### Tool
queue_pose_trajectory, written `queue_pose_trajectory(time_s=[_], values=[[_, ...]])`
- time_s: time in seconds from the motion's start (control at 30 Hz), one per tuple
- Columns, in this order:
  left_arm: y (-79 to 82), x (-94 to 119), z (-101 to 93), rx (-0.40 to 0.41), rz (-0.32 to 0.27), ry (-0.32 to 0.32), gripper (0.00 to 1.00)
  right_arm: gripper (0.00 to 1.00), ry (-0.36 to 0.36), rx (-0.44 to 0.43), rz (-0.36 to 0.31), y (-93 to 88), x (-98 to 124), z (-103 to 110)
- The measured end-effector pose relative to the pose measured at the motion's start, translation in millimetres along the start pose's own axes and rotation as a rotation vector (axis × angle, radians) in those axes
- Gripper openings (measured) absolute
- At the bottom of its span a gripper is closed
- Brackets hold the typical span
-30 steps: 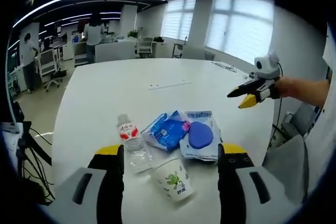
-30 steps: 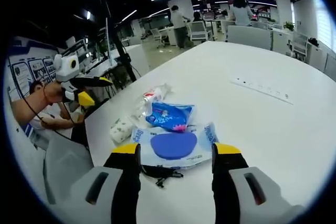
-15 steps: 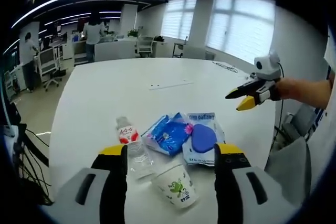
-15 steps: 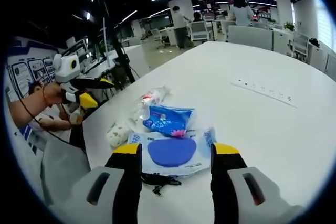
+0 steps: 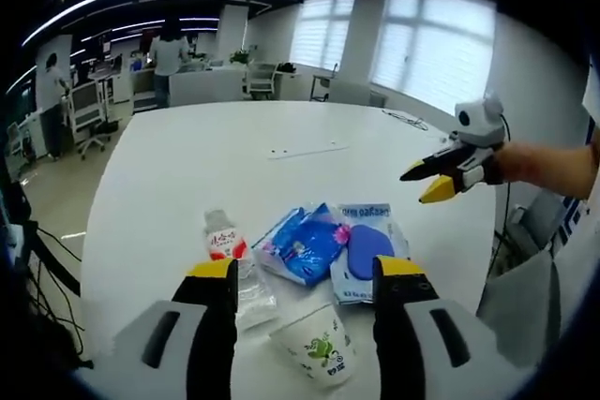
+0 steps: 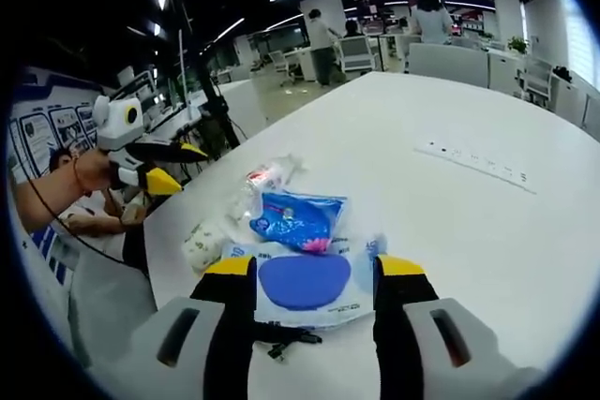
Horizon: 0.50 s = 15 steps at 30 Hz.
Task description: Arrange the tabletop items into an orderly group along one side of the table until the central work area is clear of visible clutter.
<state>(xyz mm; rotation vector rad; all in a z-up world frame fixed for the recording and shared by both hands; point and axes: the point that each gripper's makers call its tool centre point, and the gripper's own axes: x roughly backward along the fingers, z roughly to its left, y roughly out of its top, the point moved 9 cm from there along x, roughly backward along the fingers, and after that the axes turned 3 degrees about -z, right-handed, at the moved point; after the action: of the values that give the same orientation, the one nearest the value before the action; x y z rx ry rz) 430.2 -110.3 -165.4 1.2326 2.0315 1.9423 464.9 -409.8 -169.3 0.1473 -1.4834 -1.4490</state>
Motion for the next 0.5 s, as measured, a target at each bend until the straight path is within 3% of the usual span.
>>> queue_pose_trajectory(time_s=[0.5], values=[[-6.2,-17.6,1.1,0.024,0.027,-0.011,0.52,0.45,0.001,-0.009,0.005,0.5,-18.5,-4.5]])
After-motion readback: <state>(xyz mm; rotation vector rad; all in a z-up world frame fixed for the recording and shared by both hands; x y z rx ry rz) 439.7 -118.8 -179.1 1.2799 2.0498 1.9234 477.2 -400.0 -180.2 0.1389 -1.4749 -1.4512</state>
